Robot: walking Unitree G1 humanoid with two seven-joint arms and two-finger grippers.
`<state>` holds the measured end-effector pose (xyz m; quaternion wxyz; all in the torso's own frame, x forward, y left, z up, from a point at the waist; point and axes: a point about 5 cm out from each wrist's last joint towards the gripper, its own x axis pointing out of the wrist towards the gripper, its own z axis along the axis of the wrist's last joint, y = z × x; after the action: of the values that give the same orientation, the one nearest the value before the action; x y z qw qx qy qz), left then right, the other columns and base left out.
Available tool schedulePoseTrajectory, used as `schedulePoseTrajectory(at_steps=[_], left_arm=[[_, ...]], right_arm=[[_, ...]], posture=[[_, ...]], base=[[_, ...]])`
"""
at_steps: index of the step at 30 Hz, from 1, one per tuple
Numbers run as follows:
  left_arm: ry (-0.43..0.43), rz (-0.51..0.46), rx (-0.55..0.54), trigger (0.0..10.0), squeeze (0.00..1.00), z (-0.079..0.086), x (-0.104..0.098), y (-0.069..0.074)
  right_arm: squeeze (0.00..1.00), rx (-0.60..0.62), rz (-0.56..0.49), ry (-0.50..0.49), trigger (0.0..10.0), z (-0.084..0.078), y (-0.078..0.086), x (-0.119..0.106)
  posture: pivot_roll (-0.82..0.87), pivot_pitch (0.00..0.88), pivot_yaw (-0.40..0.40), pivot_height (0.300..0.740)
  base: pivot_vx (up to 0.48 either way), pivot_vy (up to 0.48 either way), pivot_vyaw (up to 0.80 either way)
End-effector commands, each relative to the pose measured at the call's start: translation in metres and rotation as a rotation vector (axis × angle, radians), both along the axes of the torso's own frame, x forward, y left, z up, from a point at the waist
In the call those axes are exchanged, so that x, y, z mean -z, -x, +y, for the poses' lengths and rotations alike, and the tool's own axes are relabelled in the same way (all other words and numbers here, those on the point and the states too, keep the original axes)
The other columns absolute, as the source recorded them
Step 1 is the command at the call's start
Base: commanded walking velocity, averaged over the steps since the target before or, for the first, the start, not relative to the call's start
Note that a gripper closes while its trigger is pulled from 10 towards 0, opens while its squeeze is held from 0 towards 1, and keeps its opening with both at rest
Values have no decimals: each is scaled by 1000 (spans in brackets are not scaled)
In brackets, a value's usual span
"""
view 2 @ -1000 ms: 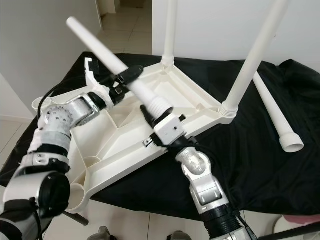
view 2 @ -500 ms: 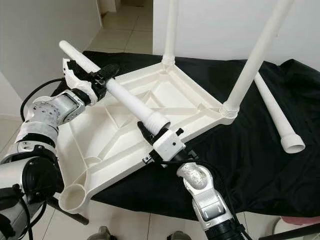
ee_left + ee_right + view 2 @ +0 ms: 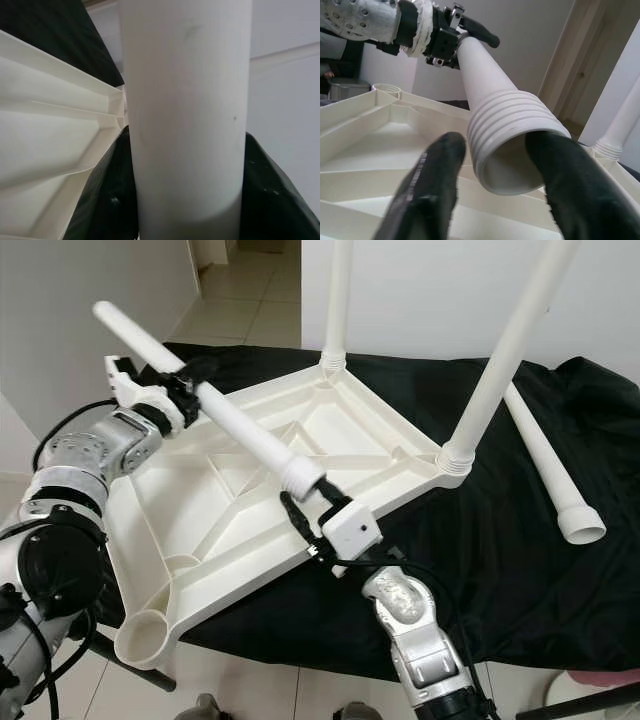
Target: Building children table
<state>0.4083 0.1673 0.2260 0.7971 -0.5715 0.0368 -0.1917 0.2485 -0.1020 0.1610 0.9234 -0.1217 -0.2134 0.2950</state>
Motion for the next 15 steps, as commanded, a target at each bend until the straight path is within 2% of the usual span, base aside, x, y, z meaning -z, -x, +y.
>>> schedulePoseTrajectory(at_steps=[1, 4, 5, 6, 7, 8, 9, 10, 11, 12, 15], left_arm=[[-48, -29, -2, 10000, 0, 3, -4, 0], [-76, -44, 8, 10000, 0, 3, -6, 0], [-119, -78, 0, 10000, 0, 4, -10, 0], [-171, -122, -14, 10000, 0, 7, -17, -1], [-171, -122, -14, 10000, 0, 7, -17, -1], [-232, -165, -32, 10000, 0, 8, -24, -1], [-232, -165, -32, 10000, 0, 8, -24, -1], [-329, -244, -49, 10000, 0, 9, -35, 1], [-329, -244, -49, 10000, 0, 9, -35, 1], [-380, -297, -70, 10000, 0, 10, -42, 1], [-423, -338, -103, 10000, 0, 13, -49, 1]], right_arm=[[612, 39, 25, -44, 10000, -8, 1, 0], [612, 49, 39, -57, 10000, -11, 2, 1], [0, 66, 68, -81, 10000, -17, 3, 3], [0, 101, 103, -119, 10000, -25, 4, 6], [0, 101, 103, -119, 10000, -25, 4, 6], [0, 131, 129, -148, 10000, -32, 4, 7], [0, 131, 129, -148, 10000, -32, 4, 7], [0, 179, 166, -163, 10000, -43, 2, 7], [0, 179, 166, -163, 10000, -43, 2, 7], [0, 207, 184, -155, 10000, -49, -1, 7], [0, 232, 198, -126, 10000, -54, -5, 6]], posture=[[-104, 0, 29, 740], [-104, 0, 29, 740], [-98, 0, 21, 740], [-97, 0, 20, 740], [-97, 0, 20, 740], [-97, 0, 18, 740], [-97, 0, 18, 740], [-102, 0, 17, 740], [-102, 0, 17, 740], [-105, 0, 18, 740], [-104, 0, 19, 740]], base=[[0, 0, 0], [0, 0, 0], [0, 0, 0], [0, 0, 0], [0, 0, 0], [0, 0, 0], [0, 0, 0], [0, 0, 0], [0, 0, 0], [0, 0, 0], [0, 0, 0]])
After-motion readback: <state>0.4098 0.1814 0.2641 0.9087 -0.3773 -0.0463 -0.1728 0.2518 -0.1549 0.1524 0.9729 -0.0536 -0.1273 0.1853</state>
